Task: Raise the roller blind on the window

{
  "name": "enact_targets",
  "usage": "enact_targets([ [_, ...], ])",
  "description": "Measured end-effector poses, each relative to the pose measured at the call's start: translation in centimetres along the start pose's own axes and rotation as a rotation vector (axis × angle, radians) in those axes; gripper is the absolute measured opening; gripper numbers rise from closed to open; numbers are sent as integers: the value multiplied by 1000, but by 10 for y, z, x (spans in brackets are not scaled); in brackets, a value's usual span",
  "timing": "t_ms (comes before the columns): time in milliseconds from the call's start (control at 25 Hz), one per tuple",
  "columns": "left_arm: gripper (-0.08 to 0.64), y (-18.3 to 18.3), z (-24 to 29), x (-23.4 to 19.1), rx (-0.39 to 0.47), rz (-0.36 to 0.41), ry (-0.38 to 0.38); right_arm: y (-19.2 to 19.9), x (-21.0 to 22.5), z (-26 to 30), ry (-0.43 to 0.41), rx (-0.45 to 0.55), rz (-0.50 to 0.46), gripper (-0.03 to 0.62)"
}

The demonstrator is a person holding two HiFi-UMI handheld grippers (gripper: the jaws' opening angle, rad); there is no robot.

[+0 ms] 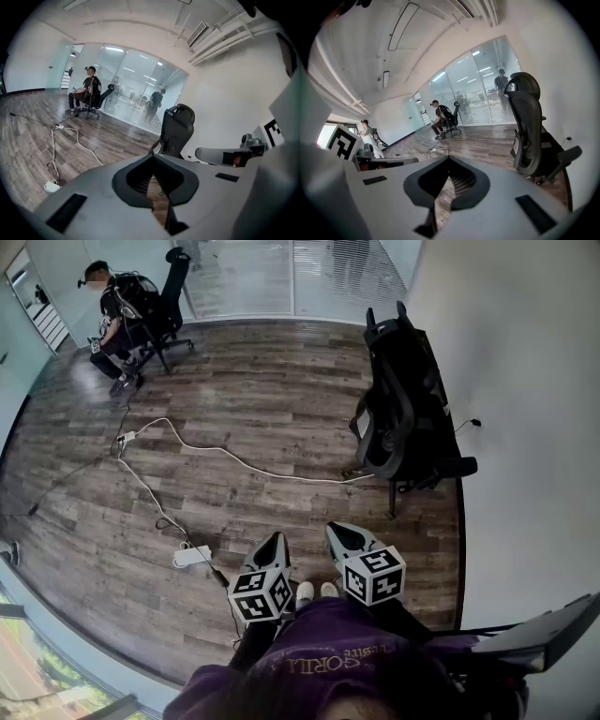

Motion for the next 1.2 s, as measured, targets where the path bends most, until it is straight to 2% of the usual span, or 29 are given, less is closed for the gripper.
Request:
enact_targets([
  [360,0,0,-6,-17,-2,-13,-10,5,-11,8,-1,-15,-1,-2],
  [600,0,0,-6,-31,-15,-33,-8,9,-16,21,24,-35,46,-2],
  [760,0,8,-7,-50,-29,-58,-18,15,-27,33,24,-61,20,-2],
  [1000,0,7,25,-70,-61,-78,-9,14,-21,67,34,-77,42,-2],
  [1200,0,-21,71,-92,-62,-99,-36,-21,5,126,21,-83,34,-2],
])
Point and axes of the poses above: the fingertips, and each gripper's own axes: z forward along the fingers, x to its right, y out of its underside, the point moved 4 cm from there along -z, backward along the fingers, and after that the axes turned 3 degrees about x, right-handed, at the moved point
